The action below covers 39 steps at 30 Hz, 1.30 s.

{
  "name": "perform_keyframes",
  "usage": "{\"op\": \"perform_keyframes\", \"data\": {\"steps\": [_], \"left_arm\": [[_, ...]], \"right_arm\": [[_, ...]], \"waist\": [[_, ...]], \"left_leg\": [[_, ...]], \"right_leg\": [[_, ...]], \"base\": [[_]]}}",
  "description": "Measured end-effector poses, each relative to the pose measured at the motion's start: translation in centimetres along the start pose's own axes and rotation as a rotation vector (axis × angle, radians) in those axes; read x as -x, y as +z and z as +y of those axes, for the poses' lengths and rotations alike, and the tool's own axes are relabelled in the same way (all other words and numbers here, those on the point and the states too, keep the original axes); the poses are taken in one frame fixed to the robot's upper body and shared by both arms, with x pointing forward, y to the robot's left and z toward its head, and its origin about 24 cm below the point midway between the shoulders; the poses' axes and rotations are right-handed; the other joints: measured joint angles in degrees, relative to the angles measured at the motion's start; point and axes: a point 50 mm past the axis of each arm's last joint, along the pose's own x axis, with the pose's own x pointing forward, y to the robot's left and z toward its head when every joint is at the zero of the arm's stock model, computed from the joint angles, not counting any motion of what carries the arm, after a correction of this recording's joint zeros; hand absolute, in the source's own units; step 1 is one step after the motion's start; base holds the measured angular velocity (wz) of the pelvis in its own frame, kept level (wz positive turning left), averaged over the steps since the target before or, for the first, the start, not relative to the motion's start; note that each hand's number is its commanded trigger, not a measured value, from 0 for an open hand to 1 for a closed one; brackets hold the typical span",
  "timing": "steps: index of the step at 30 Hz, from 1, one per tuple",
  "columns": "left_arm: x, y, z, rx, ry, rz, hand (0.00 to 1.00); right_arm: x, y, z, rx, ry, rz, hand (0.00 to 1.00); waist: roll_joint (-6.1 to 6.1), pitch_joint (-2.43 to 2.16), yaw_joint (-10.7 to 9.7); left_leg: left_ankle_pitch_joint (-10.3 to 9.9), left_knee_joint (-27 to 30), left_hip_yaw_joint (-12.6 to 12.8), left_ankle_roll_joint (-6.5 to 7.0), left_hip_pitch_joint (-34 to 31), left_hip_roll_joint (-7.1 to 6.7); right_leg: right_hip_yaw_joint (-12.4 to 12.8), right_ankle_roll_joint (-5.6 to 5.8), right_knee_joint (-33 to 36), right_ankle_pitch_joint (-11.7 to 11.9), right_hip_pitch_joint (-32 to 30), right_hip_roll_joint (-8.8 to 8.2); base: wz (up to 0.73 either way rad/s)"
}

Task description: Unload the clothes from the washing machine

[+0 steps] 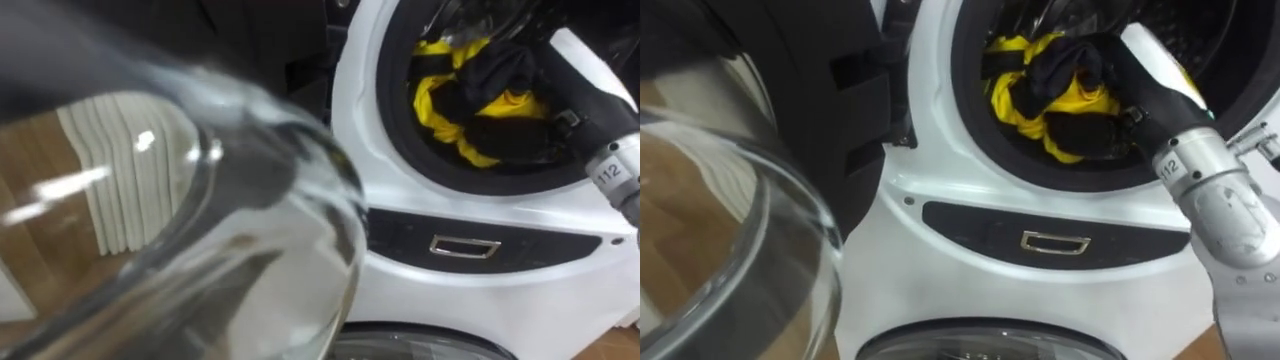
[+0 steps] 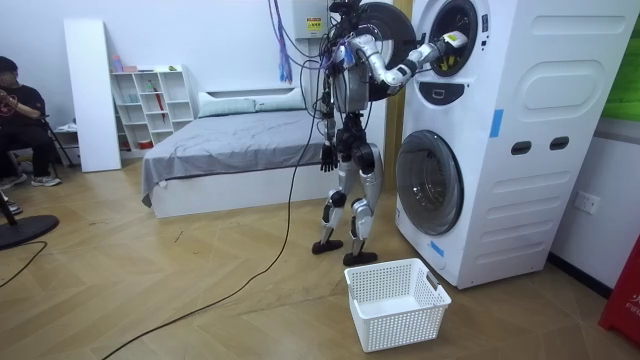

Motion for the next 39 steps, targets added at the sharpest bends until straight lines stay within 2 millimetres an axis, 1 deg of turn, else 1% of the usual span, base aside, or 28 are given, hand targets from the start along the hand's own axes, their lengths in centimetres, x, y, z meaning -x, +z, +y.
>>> {"op": "perform_keyframes", "data": {"steps": [2,5,10,13,15,17,19,22,25,28,31,33,36,39], "left_arm": [[0.0,-0.3,-0.1,0.0,-0.005,0.004,0.0],[0.1,-0.7,-0.1,0.0,-0.011,0.007,0.0],[0.1,-0.4,-0.2,0.002,-0.016,-0.007,0.0],[0.1,-0.2,-0.2,0.003,-0.015,-0.028,0.0],[0.1,-0.2,-0.2,0.003,-0.013,-0.031,0.0],[0.1,-0.2,-0.3,-0.005,-0.015,-0.032,0.0],[0.1,-0.2,-0.5,-0.011,-0.017,-0.032,0.0],[0.1,-0.8,-0.4,-0.009,-0.018,-0.019,0.0],[0.2,-1.0,-0.5,-0.009,-0.038,-0.021,0.0],[0.2,-1.0,-0.4,-0.002,-0.034,-0.03,0.0],[0.2,-0.9,-0.4,0.0,-0.034,-0.048,0.0],[0.2,-0.7,-0.4,0.0,-0.036,-0.061,0.0],[0.2,-0.7,-0.4,0.0,-0.045,-0.066,0.0],[0.2,-0.9,-0.6,0.001,-0.056,-0.065,0.0]], "right_arm": [[0.3,-0.2,0.1,-0.009,0.001,-0.001,1.0],[1.0,-0.4,0.4,-0.044,0.006,-0.007,1.0],[2.9,-1.4,0.5,-0.127,-0.011,0.01,1.0],[3.5,-1.5,0.8,-0.178,-0.009,0.006,1.0],[3.6,-1.5,0.8,-0.194,-0.006,0.0,1.0],[3.7,-1.4,0.9,-0.223,0.002,-0.009,1.0],[3.9,-1.5,1.0,-0.259,0.013,-0.015,1.0],[4.8,-2.2,1.4,-0.358,0.008,0.001,1.0],[5.6,-2.6,1.8,-0.437,0.01,-0.005,1.0],[6.2,-2.8,2.1,-0.469,0.034,-0.007,1.0],[6.6,-3.0,2.4,-0.493,0.055,0.003,1.0],[6.6,-2.9,2.4,-0.5,0.064,-0.004,1.0],[6.7,-2.8,2.1,-0.508,0.07,-0.017,1.0],[6.8,-2.6,1.7,-0.57,0.068,-0.05,1.0]], "waist": [[0.02,0.06,-0.4],[-0.09,0.0,-0.5],[0.01,0.03,-0.7],[0.47,-0.06,-1.0],[0.61,-0.11,-1.3],[0.79,-0.04,-2.0],[1.02,-0.06,-2.3],[1.3,-0.22,-2.4],[1.84,-0.19,-3.3],[1.86,-0.18,-3.7],[1.72,-0.14,-4.9],[1.62,-0.22,-5.1],[1.37,-0.27,-5.2],[1.19,-0.31,-5.9]], "left_leg": [[0.0,0.0,0.1,-0.01,0.0,0.0],[0.0,-0.1,0.6,-0.02,0.0,0.06],[0.0,-0.1,0.8,-0.03,-0.2,0.01],[0.0,-0.2,1.3,-0.03,-0.1,0.0],[0.0,-0.3,1.5,-0.03,-0.1,-0.01],[0.0,-0.4,1.6,-0.03,-0.1,0.03],[-0.1,-0.4,2.4,-0.15,-0.1,0.11],[-0.2,-0.3,3.1,-0.4,0.0,0.23],[-0.2,-0.4,3.5,-0.39,0.0,0.11],[-0.2,-0.4,4.5,-0.4,-0.1,0.12],[-0.4,-0.4,5.0,-0.53,-0.3,0.12],[-0.9,-0.3,6.5,-0.56,-0.6,0.27],[-1.0,-0.2,7.9,-0.56,-0.6,0.6],[-1.0,-0.1,8.1,-0.56,-0.6,0.3]], "right_leg": [[0.1,0.0,0.0,0.0,-0.1,0.0],[0.2,-0.03,0.0,0.0,-0.3,0.05],[0.7,0.0,0.0,0.0,-0.4,0.09],[1.0,0.01,0.1,0.0,-0.5,0.19],[1.0,0.0,0.2,0.0,-0.6,0.24],[1.0,0.01,0.2,0.0,-0.6,0.26],[1.6,0.08,0.2,0.1,-0.8,0.5],[2.4,0.01,0.2,0.4,-0.8,0.85],[2.9,0.13,0.3,0.7,-1.2,0.86],[3.5,0.14,0.3,1.0,-1.4,1.01],[4.2,0.18,0.2,1.5,-1.8,1.26],[5.6,0.1,0.6,2.1,-2.5,1.81],[5.8,-0.02,0.7,2.7,-2.8,1.8],[5.9,-0.01,0.9,2.7,-2.9,1.79]], "base": [[0.0],[-0.04],[-0.03],[-0.05],[0.0],[0.02],[-0.04],[-0.12],[-0.08],[-0.14],[-0.14],[-0.33],[-0.27],[-0.05]]}}
